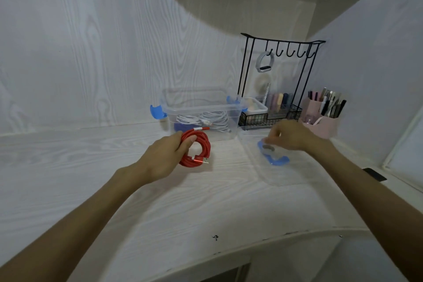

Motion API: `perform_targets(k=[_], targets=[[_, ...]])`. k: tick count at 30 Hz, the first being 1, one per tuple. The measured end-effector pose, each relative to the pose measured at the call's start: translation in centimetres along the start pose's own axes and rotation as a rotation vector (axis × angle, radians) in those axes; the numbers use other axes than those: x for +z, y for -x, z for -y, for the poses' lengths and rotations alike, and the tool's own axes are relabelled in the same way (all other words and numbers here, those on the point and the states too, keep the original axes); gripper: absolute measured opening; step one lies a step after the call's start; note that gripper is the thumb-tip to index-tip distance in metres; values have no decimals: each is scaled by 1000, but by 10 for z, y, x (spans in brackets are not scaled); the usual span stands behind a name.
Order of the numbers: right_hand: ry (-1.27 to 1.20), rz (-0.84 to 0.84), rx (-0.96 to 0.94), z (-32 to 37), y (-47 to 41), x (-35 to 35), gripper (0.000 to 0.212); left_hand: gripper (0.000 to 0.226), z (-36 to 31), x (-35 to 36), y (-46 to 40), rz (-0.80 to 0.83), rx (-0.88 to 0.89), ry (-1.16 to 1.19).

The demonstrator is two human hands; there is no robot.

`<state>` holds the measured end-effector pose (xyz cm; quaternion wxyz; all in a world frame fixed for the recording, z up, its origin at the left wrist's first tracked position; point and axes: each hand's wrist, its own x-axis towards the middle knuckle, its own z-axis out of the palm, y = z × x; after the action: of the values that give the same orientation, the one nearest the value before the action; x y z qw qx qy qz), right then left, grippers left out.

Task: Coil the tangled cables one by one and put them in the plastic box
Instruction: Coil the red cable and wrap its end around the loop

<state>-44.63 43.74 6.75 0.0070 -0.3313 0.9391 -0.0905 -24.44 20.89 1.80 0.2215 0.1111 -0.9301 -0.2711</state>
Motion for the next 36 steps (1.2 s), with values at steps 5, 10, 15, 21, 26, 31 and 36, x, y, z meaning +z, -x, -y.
perform_targets(k=[5, 10, 15, 21, 26, 31, 36], targets=[[298, -199, -31, 10, 0, 32, 32, 40, 5, 0, 2, -1, -57, 116], [-241, -127, -207, 33, 12, 38, 21, 40, 10, -4, 4, 9, -175, 273], [-1055, 73, -449, 113, 37, 58, 6, 41, 22, 0, 15, -13, -426, 396], [-1186, 135, -516, 180, 29, 77, 27, 39, 43, -18, 33, -104, -484, 485], [-1299, 148, -499, 209, 8, 88, 21, 41, 62, -29, 36, -166, -500, 536], [-1407, 199, -440, 223, -1, 107, 19, 50, 78, -26, 38, -197, -447, 526], [-1440, 240, -396, 226, -3, 118, 20, 48, 86, -26, 38, -193, -502, 589]])
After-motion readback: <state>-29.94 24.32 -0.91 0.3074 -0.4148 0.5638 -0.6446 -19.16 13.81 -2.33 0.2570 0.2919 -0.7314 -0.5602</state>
